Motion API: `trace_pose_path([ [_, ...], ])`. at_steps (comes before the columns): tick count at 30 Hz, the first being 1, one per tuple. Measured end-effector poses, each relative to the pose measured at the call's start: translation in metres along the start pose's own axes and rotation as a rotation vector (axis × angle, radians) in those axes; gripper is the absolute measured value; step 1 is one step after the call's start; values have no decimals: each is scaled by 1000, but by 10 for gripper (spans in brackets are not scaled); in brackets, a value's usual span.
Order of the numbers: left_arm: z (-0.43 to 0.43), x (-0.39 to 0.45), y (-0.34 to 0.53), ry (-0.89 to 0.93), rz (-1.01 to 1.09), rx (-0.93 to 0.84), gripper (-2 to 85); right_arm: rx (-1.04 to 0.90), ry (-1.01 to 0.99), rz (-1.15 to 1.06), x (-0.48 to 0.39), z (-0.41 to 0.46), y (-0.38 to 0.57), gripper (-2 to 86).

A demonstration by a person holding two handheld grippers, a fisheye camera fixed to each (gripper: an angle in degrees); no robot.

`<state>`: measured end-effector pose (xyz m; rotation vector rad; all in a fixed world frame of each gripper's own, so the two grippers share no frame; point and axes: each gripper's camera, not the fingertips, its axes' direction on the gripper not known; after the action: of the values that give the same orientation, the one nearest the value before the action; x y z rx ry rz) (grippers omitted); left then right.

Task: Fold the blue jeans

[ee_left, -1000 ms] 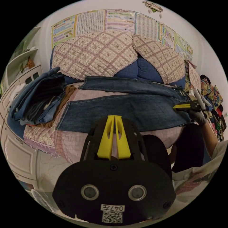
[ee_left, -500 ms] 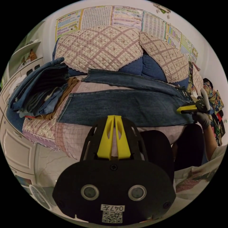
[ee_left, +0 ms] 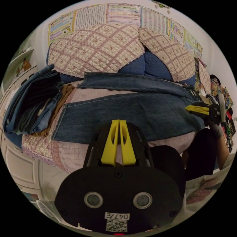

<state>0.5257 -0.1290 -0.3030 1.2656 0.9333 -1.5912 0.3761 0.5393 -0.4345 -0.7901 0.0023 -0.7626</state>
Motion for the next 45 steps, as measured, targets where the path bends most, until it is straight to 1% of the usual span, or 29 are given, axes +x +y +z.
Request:
trace_pose_path([
  [4, 20, -48, 15, -55, -124, -35, -9, -38, -2, 32, 1, 13, -5, -6],
  [6, 29, -76, 30, -136, -172, -90, -9, -49, -14, 43, 1, 18, -7, -6],
  [9, 21, -99, 47, -251, -202, -103, -9, -50, -35, 56, -1, 24, -13, -5],
  [10, 17, -103, 50, -249, -217, -93, -9, -54, -36, 58, -2, 26, -15, -5],
  [12, 8, -115, 58, -140, -258, -32, -9, -58, -34, 59, -4, 28, -17, -6],
  [15, 19, -107, 50, -18, -213, -22, -9, -72, -35, 53, -7, 33, -20, -6],
  [19, 41, -73, 28, -19, -125, -61, -9, -118, -13, 32, -12, 41, -22, -6],
  [23, 59, -37, 2, 59, -53, -66, -9, -137, -10, 33, -11, 44, -19, -6],
  [25, 69, -31, -4, 47, -45, -80, -9, -143, -19, 43, -9, 45, -17, -6],
  [29, 87, -52, -1, -82, -88, -157, -9, -150, -34, 57, -2, 44, -9, -6],
  [31, 77, -66, 8, -81, -119, -149, -9, -151, -34, 61, 0, 43, -5, -6],
  [33, 47, -82, 23, -202, -181, -131, -9, -148, -38, 65, 4, 40, 0, -6],
  [35, 17, -90, 36, -271, -215, -93, -9, -141, -43, 69, 8, 36, 7, -6],
  [40, -46, -90, 73, -157, -272, -23, -9, -130, -58, 75, 19, 26, 25, -6],
  [45, -91, -35, 95, -135, -251, 31, -9, -148, -80, 95, 36, 16, 51, -6],
])
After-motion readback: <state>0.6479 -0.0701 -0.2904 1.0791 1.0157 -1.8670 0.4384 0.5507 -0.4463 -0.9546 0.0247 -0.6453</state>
